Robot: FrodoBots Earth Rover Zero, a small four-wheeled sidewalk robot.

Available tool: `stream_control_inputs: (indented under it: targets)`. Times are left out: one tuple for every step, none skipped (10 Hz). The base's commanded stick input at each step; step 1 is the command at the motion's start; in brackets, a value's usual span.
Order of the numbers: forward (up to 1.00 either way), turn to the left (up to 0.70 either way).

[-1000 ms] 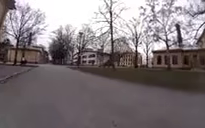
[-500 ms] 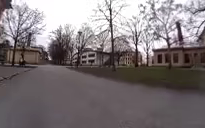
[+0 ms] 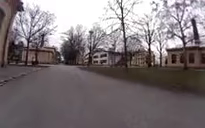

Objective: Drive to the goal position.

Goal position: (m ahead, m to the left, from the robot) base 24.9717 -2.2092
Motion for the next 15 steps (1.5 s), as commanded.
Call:
stream_control_inputs:
  targets:
    - [0.70,0.35]
    - [0.70,0.35]
    - [0.70,0.35]
    - [0.70,0.35]
    - [0.70,0.35]
    - [0.70,0.34]
    - [0.70,0.00]
    - [0.70,0.00]
    - [0.70,0.00]
    - [0.70,0.00]
    - [0.70,0.00]
    - [0.70,0.00]
    - [0.70,0.00]
    - [0.70,0.00]
    - [0.70,0.00]
